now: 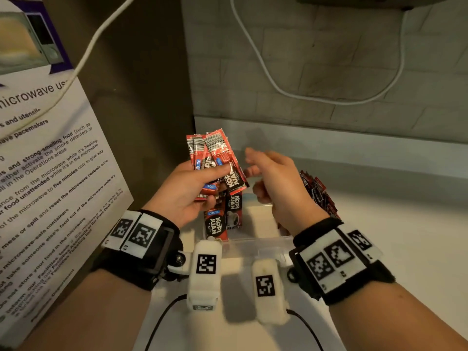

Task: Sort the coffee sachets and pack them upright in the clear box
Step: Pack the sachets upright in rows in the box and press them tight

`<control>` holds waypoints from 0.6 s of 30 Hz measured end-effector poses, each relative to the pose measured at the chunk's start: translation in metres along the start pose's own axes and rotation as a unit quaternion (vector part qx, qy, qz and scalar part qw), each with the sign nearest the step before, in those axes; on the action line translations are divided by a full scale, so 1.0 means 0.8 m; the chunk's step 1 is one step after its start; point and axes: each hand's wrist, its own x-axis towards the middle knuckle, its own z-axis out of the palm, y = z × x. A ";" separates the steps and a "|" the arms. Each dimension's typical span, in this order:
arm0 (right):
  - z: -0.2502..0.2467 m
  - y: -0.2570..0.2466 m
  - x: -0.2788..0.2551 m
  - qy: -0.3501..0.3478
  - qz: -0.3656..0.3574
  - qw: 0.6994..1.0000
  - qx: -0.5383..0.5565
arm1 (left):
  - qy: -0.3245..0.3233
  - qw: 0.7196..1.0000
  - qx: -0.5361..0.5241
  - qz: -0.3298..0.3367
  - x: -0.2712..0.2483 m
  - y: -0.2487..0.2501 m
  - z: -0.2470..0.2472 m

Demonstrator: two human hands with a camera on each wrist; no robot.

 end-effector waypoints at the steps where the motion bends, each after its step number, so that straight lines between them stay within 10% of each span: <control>1: 0.000 -0.006 -0.005 -0.026 -0.003 1.000 -0.001 | -0.004 1.000 0.001 -0.001 0.000 -0.001 0.003; 18: -0.019 0.015 0.001 0.062 -0.195 0.978 0.027 | -0.051 0.998 -0.037 -0.004 -0.004 -0.002 0.020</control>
